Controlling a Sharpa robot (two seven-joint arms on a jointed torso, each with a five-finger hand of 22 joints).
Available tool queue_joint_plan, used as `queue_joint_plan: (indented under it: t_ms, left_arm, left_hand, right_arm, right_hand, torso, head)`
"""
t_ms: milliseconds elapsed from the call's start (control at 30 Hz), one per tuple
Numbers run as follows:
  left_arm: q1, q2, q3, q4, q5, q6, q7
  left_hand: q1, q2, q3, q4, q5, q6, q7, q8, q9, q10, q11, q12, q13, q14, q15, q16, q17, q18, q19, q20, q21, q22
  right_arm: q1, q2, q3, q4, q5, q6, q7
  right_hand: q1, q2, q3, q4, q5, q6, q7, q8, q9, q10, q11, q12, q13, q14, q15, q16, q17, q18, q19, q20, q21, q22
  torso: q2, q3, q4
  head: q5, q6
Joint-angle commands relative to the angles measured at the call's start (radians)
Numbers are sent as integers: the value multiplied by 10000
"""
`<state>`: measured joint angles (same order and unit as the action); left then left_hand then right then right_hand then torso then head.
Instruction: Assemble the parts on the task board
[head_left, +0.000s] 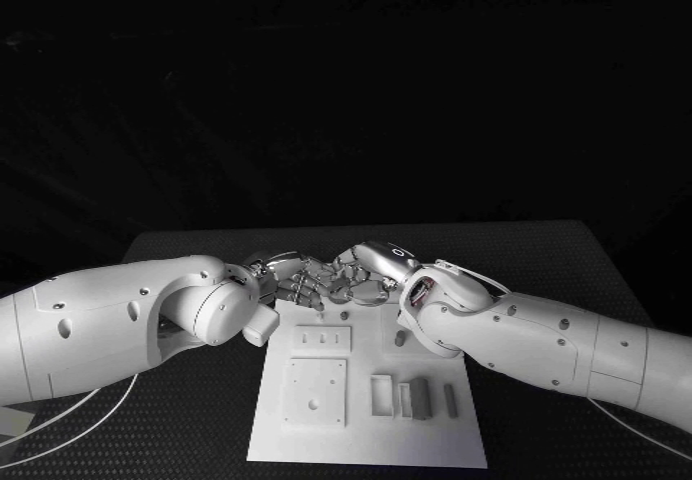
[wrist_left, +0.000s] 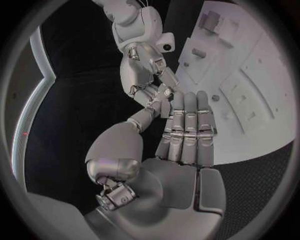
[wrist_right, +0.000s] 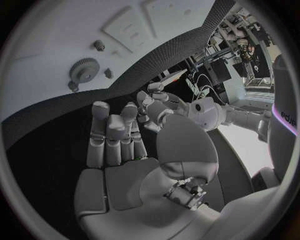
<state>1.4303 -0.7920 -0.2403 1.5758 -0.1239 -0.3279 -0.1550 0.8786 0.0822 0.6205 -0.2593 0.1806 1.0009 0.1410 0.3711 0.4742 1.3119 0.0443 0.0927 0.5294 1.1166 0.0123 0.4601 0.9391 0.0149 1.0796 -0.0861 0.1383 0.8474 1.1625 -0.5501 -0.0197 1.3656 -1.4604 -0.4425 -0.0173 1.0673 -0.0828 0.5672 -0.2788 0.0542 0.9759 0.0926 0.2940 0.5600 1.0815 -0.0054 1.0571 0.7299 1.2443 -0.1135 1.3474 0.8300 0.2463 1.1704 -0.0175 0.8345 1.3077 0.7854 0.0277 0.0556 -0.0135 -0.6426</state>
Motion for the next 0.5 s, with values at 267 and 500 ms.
queue_joint_plan:
  t_ms: [267, 500]
  left_arm:
    - [8, -50, 4, -6, -245, 474, -71]
    - [8, -55, 4, -39, -1008, 342, -605]
  left_hand:
    - [-252, 2, 253, 44, 130, 309, -358, -71, 50, 16, 34, -77, 63, 42, 4, 43, 9, -117, 0, -12, 26, 142]
    - [-232, -20, 328, -8, 79, 306, -357, -73, 87, 31, 29, -78, 95, 52, 1, 57, 18, -109, 5, -14, 41, 212]
  right_arm:
    - [-7, -279, 7, -263, -123, -31, 24]
    - [-10, -540, 9, -310, -123, -92, 24]
  right_hand:
    - [-75, -39, 62, -11, 42, -15, 130, -85, -13, -61, -17, 0, 1, 8, -19, 0, 9, 155, -42, -56, 35, 152]
    - [-72, -45, 66, -14, 42, -21, 133, -91, -12, -63, -14, -2, 0, 9, -16, -2, 10, 155, -41, -57, 34, 151]
  torso:
    - [0, 4, 8]
    - [5, 13, 6]
  head:
    - [17, -33]
    - [38, -72]
